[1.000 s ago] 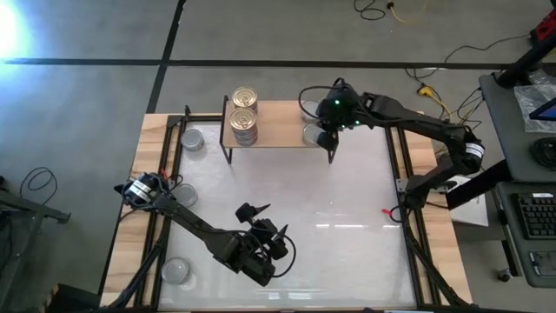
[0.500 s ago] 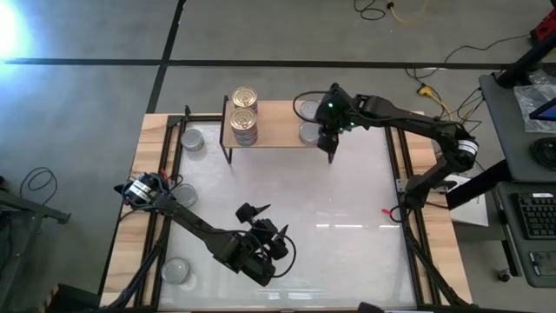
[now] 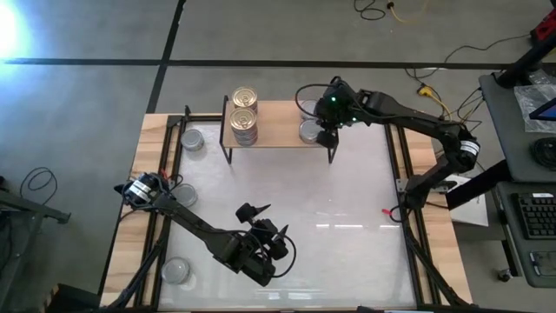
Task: Stack canned seafood by type on shelf
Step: Put the green tuna can on the shelf
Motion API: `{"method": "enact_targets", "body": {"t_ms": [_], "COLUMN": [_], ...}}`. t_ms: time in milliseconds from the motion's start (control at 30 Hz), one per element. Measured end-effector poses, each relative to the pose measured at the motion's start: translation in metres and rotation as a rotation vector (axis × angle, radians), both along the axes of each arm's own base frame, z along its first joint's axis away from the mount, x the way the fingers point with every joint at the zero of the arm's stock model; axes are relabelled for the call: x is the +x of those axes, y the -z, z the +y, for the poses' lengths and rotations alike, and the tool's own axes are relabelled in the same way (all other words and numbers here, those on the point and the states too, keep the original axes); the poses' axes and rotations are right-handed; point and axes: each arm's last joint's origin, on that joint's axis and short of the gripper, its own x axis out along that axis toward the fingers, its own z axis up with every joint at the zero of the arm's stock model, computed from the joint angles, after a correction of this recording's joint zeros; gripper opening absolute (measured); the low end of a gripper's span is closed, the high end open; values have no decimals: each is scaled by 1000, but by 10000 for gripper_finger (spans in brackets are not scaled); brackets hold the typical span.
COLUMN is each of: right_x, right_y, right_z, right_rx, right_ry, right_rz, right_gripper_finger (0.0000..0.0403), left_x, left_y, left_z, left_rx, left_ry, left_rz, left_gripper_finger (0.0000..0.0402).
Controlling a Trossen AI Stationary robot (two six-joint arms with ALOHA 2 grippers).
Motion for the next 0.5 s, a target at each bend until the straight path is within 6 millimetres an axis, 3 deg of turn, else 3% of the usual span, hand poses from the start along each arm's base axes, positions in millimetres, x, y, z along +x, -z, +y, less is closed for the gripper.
{"method": "enact_targets", "body": {"t_ms": [167, 333, 500], "right_x": [2, 5, 7], "right_y": [2, 22, 27], "right_z": [5, 0, -5], "right_rx": [147, 183, 149], "right_ry": [-99, -88, -75], "right_rz": [-74, -17, 7], "right_gripper_finger": [13, 13, 13], "left_x": [0, 0, 0], "left_y": [0, 0, 0], "left_z": [0, 0, 0], "left_rx": [0, 0, 0], "left_ry": [0, 0, 0], "left_rz": [0, 0, 0], "left_gripper_finger": [379, 379, 379]}}
